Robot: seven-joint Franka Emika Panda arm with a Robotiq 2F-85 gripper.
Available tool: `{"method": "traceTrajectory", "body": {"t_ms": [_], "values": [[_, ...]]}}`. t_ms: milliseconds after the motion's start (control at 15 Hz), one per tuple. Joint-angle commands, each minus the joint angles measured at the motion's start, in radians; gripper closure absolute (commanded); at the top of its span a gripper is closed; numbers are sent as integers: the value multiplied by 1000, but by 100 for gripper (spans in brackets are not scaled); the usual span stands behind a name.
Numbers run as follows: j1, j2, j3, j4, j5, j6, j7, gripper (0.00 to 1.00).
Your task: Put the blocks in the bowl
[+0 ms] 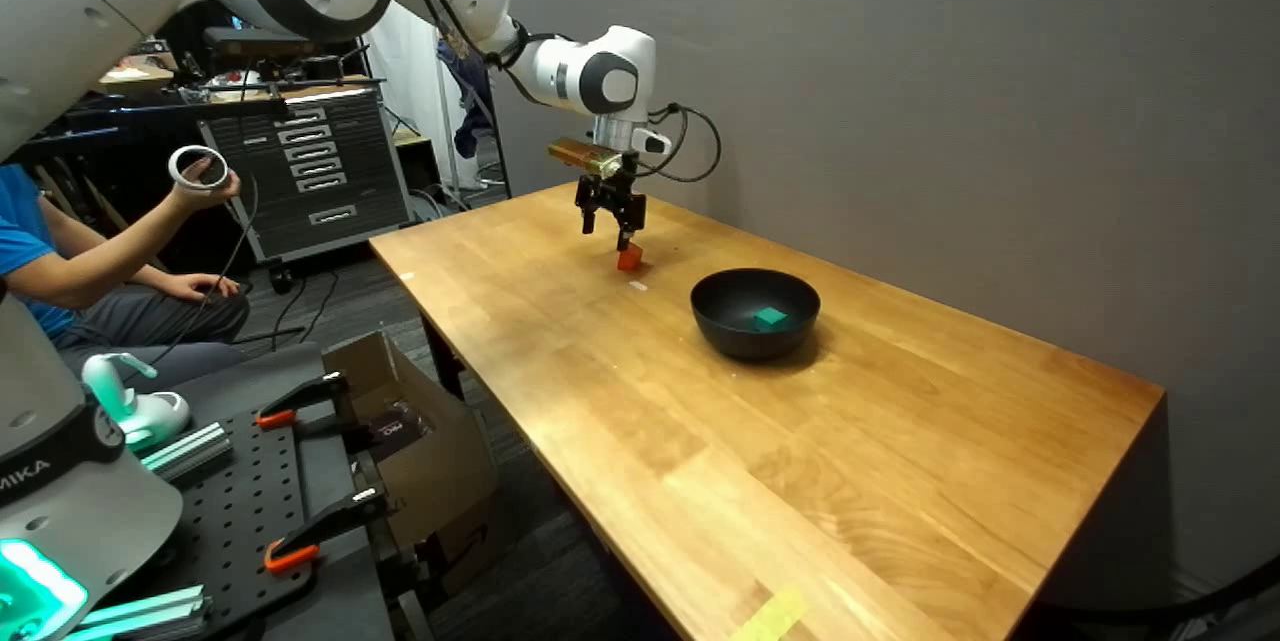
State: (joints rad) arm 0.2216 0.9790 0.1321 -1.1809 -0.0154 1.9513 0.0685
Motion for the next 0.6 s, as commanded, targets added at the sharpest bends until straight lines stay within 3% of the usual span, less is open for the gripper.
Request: {"method": "traceTrajectory", "body": {"t_ms": [0,533], "values": [[-28,96,49,133,45,-38,-162,0],[-13,189,10,274,-30,-104,-352,0]]}}
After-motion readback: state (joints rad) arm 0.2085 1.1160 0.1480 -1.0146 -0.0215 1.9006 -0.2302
